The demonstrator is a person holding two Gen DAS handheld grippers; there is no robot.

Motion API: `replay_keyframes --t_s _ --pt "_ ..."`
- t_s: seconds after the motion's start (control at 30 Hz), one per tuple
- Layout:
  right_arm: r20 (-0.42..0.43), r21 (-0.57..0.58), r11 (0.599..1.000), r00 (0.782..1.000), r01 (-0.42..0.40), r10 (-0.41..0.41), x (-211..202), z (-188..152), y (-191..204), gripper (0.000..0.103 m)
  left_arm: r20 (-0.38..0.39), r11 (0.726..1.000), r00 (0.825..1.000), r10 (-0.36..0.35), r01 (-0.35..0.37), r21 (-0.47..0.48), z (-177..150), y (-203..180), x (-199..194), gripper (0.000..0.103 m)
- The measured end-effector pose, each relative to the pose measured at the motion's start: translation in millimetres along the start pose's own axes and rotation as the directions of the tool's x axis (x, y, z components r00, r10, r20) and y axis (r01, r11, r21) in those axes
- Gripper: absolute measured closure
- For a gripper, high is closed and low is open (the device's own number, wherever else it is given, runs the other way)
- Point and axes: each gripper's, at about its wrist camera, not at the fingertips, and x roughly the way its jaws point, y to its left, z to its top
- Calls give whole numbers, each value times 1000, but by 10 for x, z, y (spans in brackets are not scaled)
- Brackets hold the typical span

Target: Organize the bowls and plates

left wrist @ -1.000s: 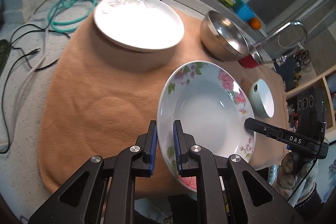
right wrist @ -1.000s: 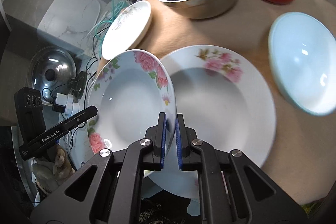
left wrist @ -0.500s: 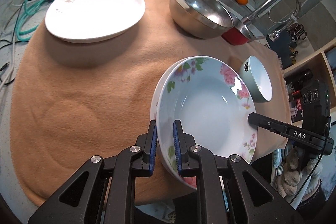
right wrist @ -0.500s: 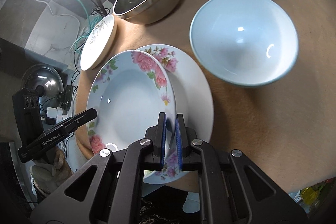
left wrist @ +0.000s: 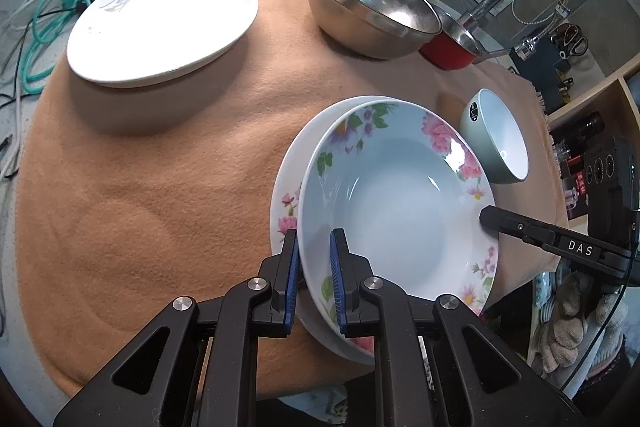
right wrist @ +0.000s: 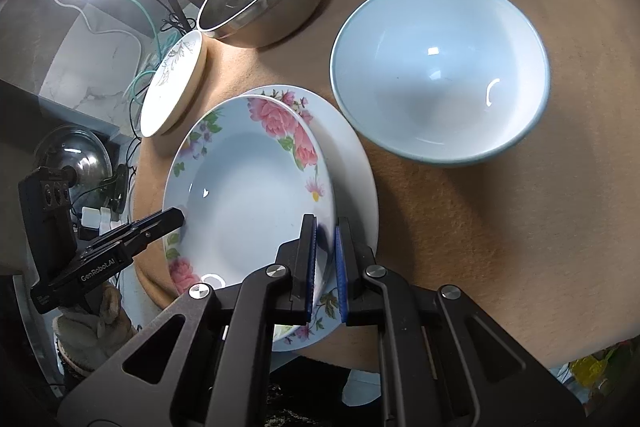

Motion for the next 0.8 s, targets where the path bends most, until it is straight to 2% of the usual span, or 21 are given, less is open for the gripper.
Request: replay_keyframes --t_s 0.23,0.5,0.8 --pt "-1 1 1000 1000 8 -8 19 -4 1 94 -7 996 998 63 -62 64 34 -104 20 88" --pt "3 -18 999 999 36 -36 -6 -7 30 94 1 977 989 150 -148 153 17 -243 54 87" --pt "-1 -47 997 998 57 -58 -10 -10 52 93 -2 974 987 159 -157 162 26 -267 80 87"
